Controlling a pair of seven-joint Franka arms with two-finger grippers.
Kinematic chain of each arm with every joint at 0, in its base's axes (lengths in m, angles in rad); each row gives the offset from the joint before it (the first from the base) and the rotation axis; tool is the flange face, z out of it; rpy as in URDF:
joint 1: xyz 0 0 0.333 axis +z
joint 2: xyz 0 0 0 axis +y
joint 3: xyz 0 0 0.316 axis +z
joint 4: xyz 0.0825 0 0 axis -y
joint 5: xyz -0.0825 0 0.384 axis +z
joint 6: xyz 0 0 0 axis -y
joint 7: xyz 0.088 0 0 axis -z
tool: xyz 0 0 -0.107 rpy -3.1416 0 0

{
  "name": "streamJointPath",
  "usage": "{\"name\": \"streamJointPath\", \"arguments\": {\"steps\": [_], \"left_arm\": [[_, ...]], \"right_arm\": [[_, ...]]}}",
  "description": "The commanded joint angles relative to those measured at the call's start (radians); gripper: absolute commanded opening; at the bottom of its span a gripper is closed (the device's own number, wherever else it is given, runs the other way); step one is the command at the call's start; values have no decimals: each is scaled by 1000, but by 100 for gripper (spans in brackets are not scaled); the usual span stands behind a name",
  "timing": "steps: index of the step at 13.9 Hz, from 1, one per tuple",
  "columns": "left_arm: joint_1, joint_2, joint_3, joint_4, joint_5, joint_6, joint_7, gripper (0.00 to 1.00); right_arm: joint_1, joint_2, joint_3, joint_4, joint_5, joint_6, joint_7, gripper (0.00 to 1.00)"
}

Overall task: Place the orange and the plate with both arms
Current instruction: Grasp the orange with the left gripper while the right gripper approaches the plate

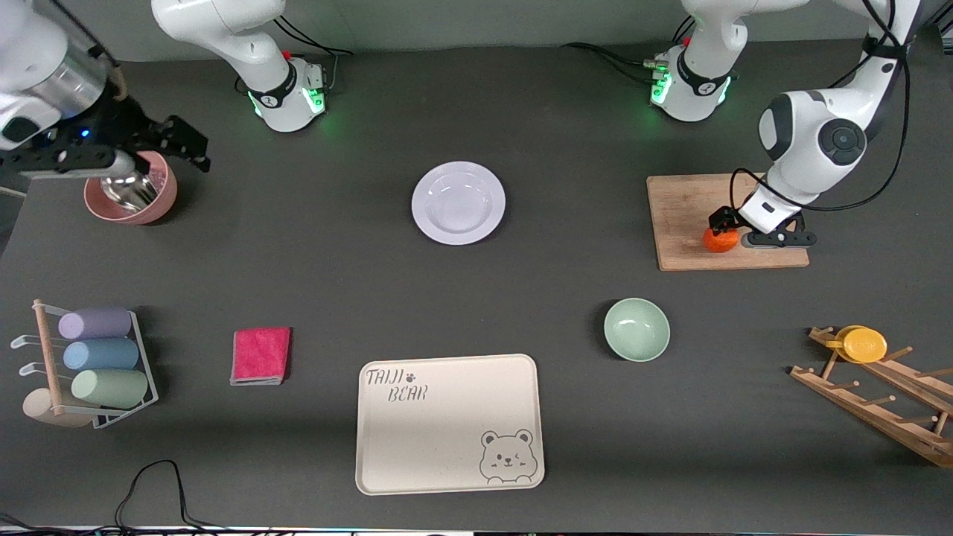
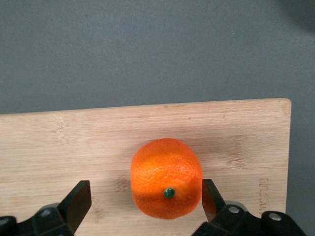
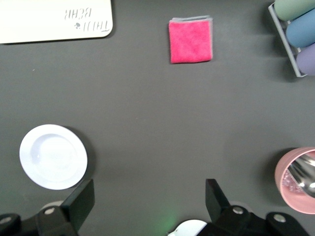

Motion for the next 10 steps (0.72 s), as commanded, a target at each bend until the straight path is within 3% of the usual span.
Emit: {"name": "streamJointPath", "arguments": {"steps": [1, 3, 7, 10], "left_arm": [[-10, 23, -1, -22, -23, 51, -6, 100], [-12, 28, -1, -25, -34, 60, -6, 100], [-18, 26, -2, -23, -35, 51, -20, 100], [-29, 34, -2, -23, -35, 59, -27, 100]], "right_arm": [[50, -149, -7, -178, 7, 72, 71, 100], [78, -215, -7, -258, 7, 100, 77, 100], [98, -205, -7, -270, 15, 90, 73, 100], [96, -191, -12, -294, 139, 111, 62, 100]]}}
